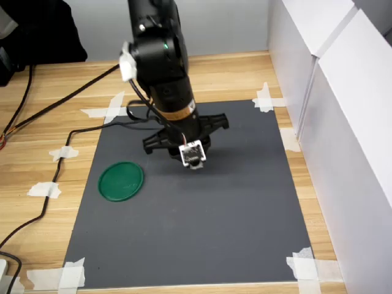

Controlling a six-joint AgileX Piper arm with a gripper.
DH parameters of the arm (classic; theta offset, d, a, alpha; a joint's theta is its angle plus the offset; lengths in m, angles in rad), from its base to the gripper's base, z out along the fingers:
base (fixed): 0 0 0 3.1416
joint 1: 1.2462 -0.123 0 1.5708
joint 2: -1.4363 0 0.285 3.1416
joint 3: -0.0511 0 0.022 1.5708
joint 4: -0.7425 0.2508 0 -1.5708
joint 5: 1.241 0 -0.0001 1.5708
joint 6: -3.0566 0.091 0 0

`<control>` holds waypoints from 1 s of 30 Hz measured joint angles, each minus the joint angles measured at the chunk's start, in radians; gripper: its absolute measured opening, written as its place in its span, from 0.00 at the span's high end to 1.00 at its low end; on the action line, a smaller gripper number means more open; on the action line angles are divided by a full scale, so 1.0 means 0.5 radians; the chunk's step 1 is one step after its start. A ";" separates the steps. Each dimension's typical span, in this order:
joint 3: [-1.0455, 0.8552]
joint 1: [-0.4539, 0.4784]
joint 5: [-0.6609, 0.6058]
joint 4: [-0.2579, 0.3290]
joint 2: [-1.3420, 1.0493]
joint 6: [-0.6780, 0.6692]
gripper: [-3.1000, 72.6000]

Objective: Grasp a white terminal and put it on the green lid.

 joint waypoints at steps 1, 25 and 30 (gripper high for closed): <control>0.000 0.055 -0.019 -0.018 -0.030 -0.043 0.61; 0.000 0.663 0.189 -0.097 0.195 -0.494 0.61; 0.000 0.663 0.194 -0.043 0.209 -0.513 0.61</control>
